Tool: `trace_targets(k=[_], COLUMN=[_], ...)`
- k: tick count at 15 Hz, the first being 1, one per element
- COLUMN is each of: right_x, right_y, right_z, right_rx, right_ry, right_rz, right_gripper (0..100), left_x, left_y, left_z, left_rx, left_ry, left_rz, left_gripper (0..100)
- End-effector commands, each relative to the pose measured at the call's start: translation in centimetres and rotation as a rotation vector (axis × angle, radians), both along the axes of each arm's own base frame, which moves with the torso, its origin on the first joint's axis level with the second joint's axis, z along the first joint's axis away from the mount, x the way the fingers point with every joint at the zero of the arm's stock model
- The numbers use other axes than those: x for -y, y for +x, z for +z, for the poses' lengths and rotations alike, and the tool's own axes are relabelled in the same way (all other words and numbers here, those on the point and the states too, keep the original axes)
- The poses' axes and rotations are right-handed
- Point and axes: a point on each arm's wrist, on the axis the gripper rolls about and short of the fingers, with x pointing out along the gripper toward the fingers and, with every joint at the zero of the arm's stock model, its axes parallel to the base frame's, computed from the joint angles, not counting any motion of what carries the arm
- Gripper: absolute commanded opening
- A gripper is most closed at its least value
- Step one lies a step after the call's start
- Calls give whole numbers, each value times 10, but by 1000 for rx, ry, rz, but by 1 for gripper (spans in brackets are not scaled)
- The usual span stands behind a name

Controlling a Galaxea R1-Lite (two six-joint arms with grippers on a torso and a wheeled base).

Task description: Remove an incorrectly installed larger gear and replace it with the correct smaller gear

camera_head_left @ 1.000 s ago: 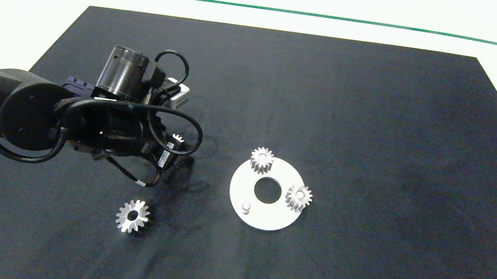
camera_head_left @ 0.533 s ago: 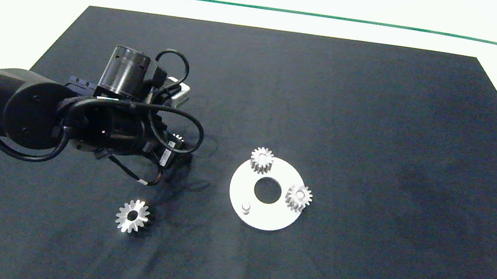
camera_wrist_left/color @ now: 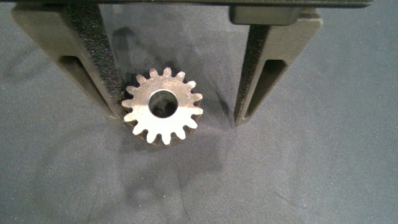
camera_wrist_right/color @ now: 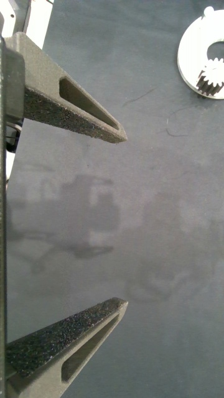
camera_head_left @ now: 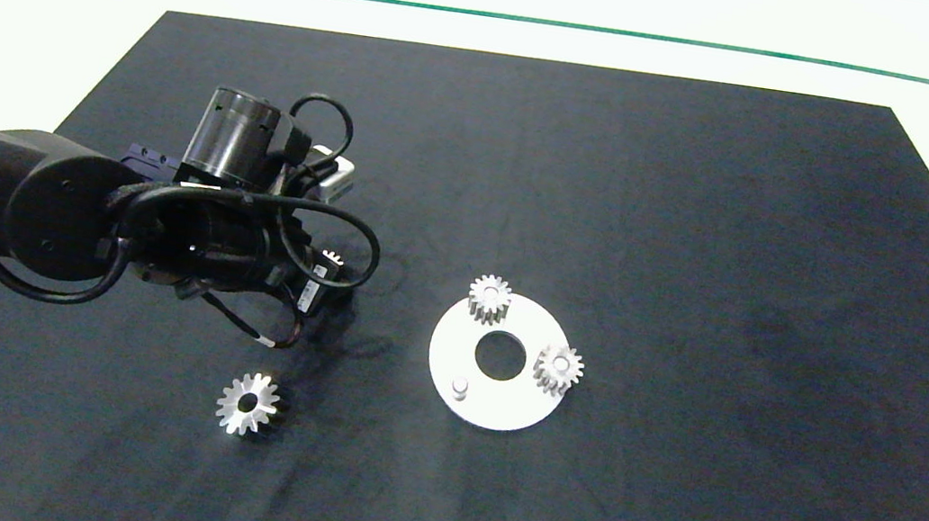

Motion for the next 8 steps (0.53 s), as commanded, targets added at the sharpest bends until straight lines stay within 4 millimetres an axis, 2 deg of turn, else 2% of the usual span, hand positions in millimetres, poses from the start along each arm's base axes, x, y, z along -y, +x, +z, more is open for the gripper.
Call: trace_targets(k=[1, 8], right_x=[0, 0], right_y=[0, -1], right_z=[0, 0], right_rx=[-2, -1], right_ry=[-1, -1], right_rz=[0, 0], right_gripper=[100, 100], left_x=[0, 2], left_y=[-1, -1], left_z=[-1, 0], left_rx=[-5, -3], left_ry=[4, -2], left_rz=[1, -2], left_gripper=[59, 45])
